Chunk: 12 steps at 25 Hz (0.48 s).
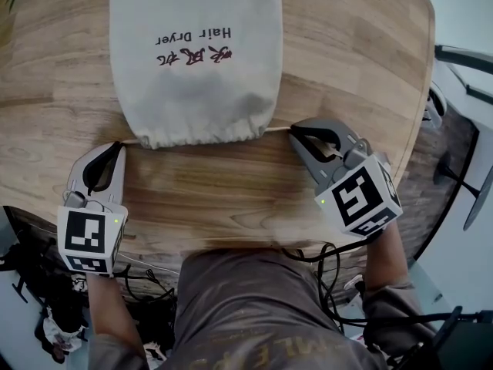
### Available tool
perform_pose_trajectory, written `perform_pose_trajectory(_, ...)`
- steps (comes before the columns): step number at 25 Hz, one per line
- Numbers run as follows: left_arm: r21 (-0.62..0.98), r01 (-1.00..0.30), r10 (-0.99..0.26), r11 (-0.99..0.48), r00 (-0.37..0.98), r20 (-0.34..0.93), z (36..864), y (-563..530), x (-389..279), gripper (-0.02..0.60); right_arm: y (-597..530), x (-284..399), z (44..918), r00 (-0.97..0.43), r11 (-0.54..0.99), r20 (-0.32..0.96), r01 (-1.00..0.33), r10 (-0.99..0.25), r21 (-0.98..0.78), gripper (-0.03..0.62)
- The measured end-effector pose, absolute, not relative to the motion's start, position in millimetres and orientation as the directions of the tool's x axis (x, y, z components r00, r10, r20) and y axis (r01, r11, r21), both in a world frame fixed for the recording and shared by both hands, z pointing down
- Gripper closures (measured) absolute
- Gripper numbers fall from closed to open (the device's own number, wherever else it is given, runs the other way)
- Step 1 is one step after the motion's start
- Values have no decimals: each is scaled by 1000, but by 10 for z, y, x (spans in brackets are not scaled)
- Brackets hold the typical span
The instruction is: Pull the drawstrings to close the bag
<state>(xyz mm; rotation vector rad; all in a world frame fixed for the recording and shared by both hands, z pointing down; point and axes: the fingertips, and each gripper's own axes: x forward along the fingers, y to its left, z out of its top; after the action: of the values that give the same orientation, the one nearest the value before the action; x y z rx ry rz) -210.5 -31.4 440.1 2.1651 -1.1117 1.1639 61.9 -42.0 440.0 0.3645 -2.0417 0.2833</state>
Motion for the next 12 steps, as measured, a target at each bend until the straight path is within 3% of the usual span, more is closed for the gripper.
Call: perform_pose_trajectory(12,30,-816,-446,-577,345,826,4347,-386,-2145,569,-400,819,4345,-419,912,897,-407,-139,-49,557)
